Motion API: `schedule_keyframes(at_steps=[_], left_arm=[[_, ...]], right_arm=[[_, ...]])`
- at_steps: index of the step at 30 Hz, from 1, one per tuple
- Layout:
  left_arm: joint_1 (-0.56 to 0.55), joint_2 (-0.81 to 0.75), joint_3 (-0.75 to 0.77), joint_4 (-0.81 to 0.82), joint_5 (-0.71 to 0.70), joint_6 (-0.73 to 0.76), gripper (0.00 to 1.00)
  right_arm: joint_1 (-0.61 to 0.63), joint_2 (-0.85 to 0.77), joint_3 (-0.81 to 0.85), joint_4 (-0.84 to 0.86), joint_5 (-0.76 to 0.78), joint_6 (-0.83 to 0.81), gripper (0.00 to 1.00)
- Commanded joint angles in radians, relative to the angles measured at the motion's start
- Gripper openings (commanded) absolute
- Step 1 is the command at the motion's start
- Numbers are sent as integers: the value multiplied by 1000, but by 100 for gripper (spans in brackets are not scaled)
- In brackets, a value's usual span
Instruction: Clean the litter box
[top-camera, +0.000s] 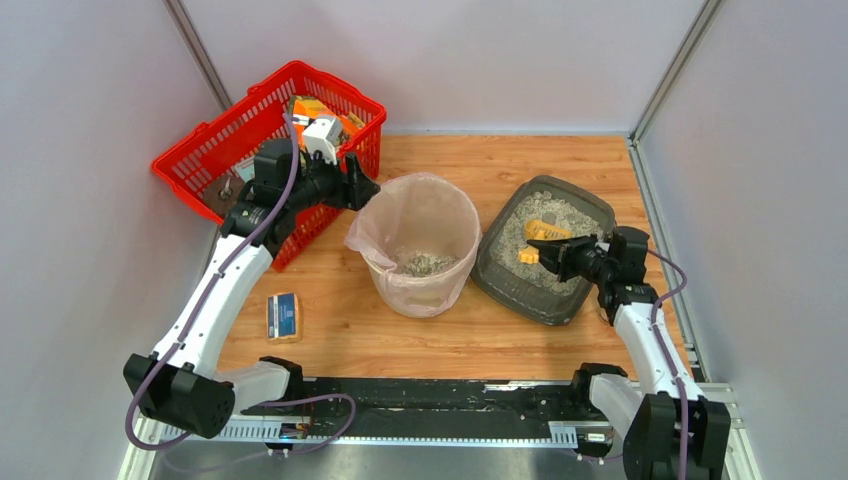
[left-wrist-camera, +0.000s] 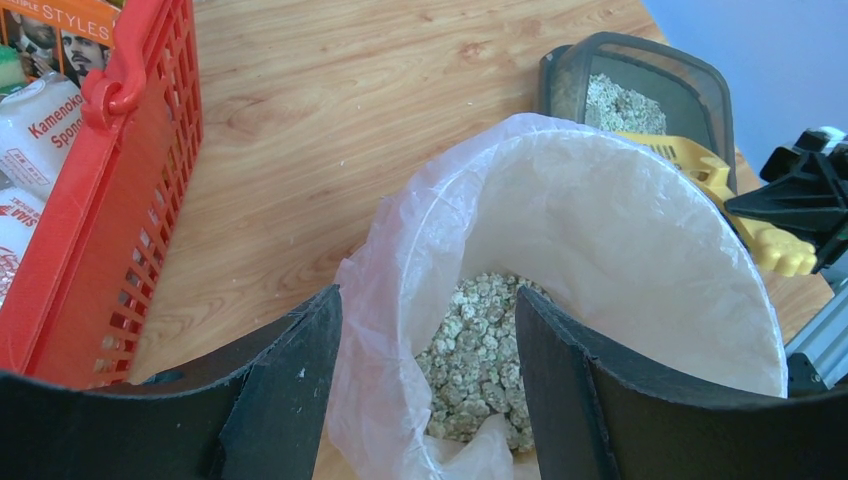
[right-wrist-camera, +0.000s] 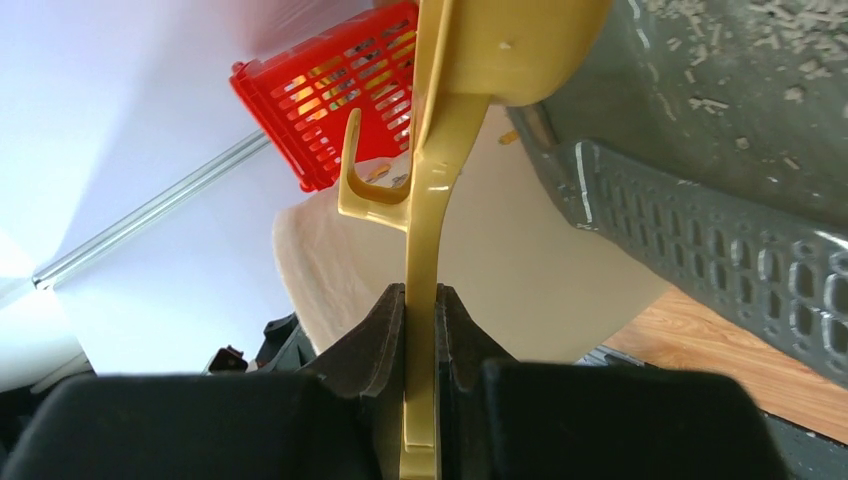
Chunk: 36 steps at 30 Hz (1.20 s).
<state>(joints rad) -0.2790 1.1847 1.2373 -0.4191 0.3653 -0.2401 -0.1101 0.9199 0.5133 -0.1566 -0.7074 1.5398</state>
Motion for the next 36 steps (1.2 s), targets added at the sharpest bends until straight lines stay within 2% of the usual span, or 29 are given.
schedule_keyframes(at_steps=[1, 9, 13, 20, 26, 31, 36], left_arm=[[4, 3, 44, 14, 17, -4, 72], [4, -4, 48, 8, 11, 2, 72], [4, 3, 54, -3, 6, 10, 72], [4, 10, 62, -23, -6, 22, 72], [4, 16, 60, -21, -11, 18, 72], [6, 16, 63, -21, -3, 12, 72], [6, 12, 63, -21, -2, 7, 72]], right_arm=[[-5, 54, -12, 75, -38, -9, 0], [-7, 187, -2, 133, -47, -43, 0], [-10, 324, 4, 247, -110, -44, 0], [-16, 389, 1, 273, -83, -32, 0], [-16, 289, -9, 263, -41, 51, 0], [-16, 156, 50, 84, 35, 56, 0], [-16, 34, 7, 32, 101, 147, 0]])
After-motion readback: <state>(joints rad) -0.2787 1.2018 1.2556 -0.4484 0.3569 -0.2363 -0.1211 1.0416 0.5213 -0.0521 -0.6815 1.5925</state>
